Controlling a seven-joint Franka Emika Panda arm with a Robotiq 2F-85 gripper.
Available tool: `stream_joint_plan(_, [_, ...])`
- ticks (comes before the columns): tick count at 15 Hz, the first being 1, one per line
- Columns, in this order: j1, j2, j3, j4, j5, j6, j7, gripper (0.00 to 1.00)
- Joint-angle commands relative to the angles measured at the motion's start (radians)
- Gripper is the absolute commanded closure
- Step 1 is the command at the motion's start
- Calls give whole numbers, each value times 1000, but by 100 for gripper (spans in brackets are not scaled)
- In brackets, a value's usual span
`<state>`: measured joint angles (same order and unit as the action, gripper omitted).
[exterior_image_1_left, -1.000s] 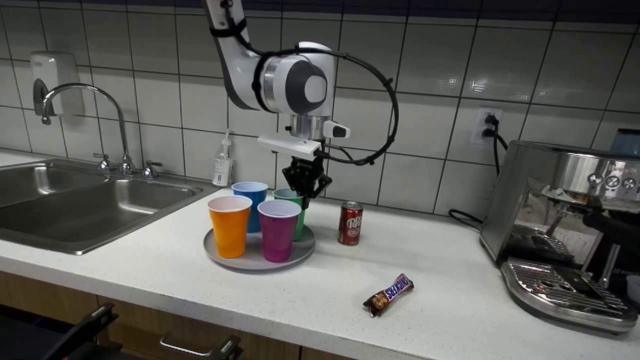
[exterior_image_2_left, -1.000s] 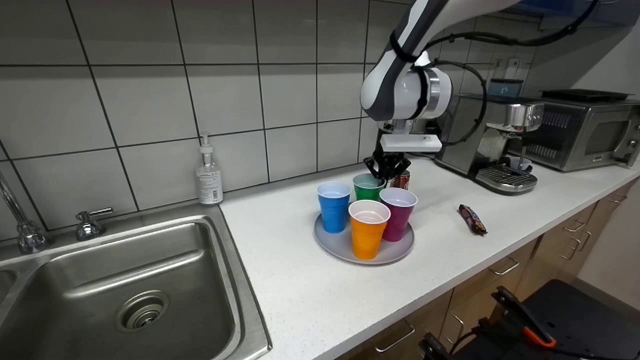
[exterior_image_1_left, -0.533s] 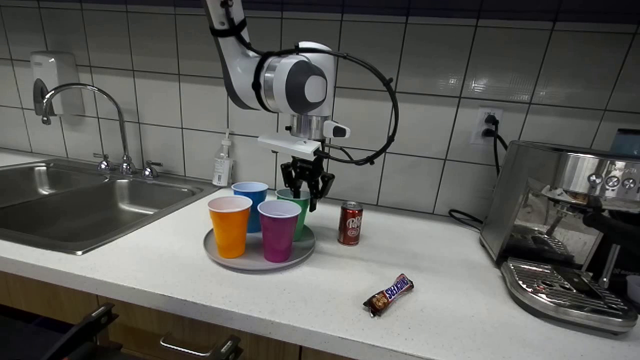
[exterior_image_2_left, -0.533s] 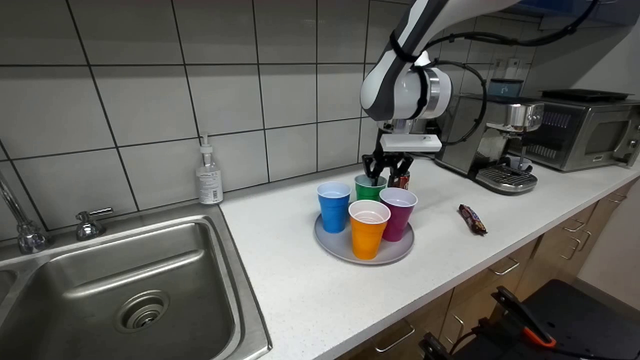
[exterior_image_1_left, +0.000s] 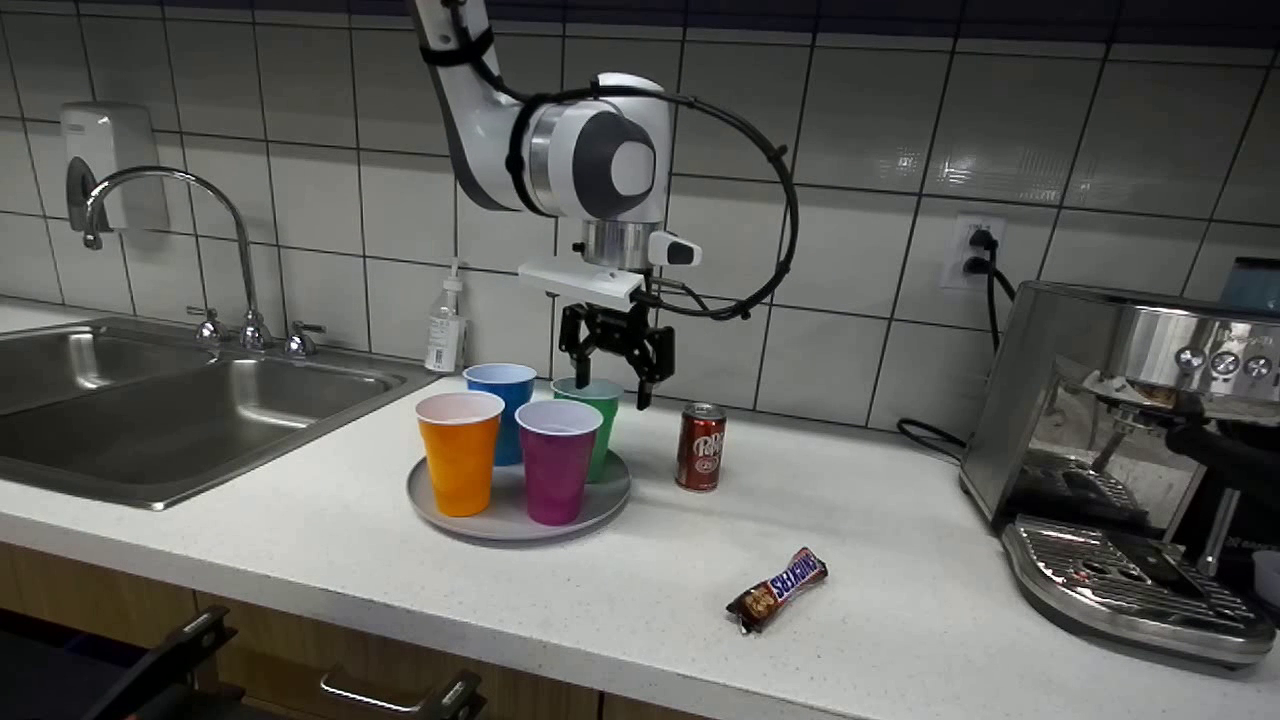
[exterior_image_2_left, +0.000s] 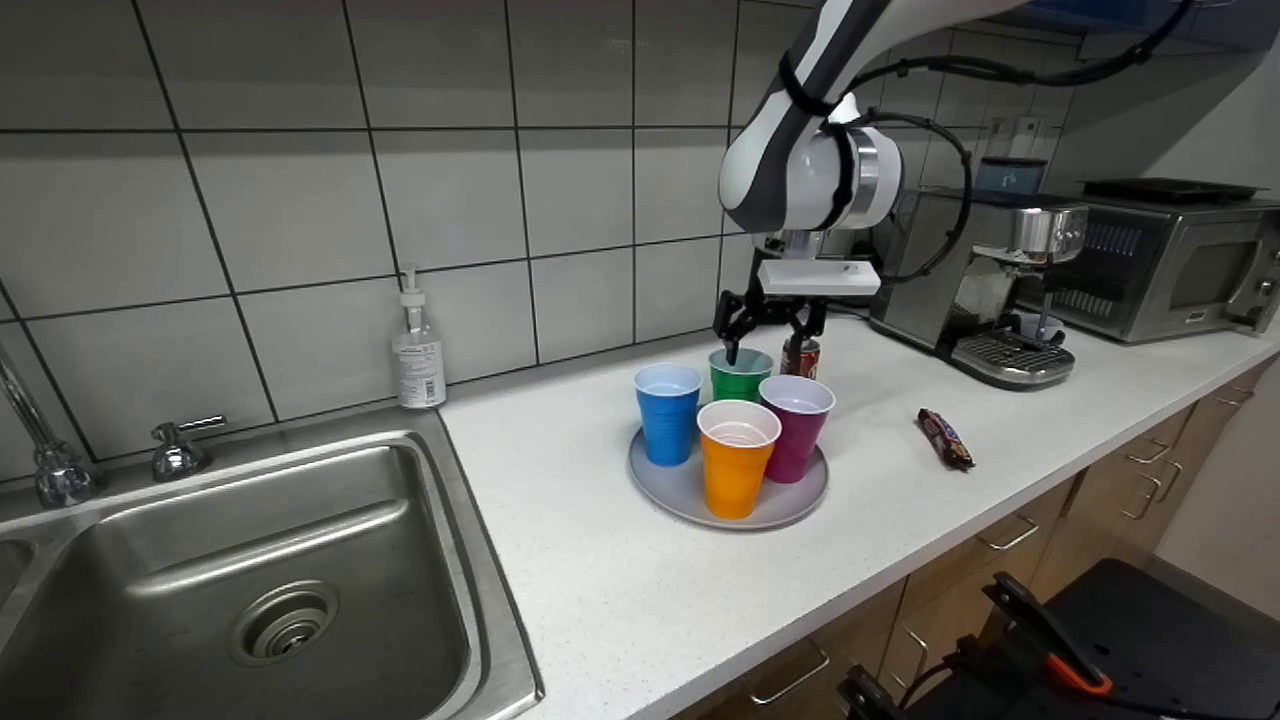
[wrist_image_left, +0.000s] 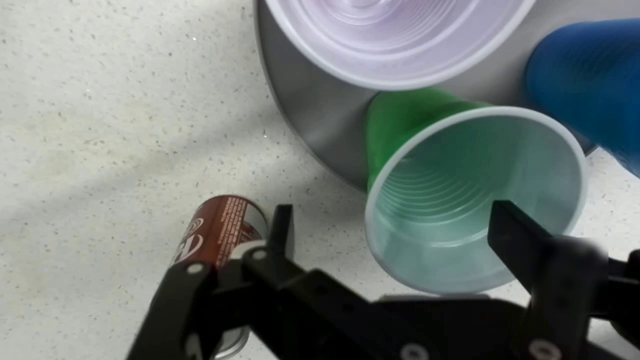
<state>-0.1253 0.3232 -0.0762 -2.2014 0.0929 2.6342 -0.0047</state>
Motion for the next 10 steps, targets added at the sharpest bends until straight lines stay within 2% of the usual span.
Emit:
stream_joint_plan(1, [2, -49, 7, -5, 8, -1, -6, 0])
stream_joint_plan(10, [30, -137, 8, -35, -5, 19, 3, 0])
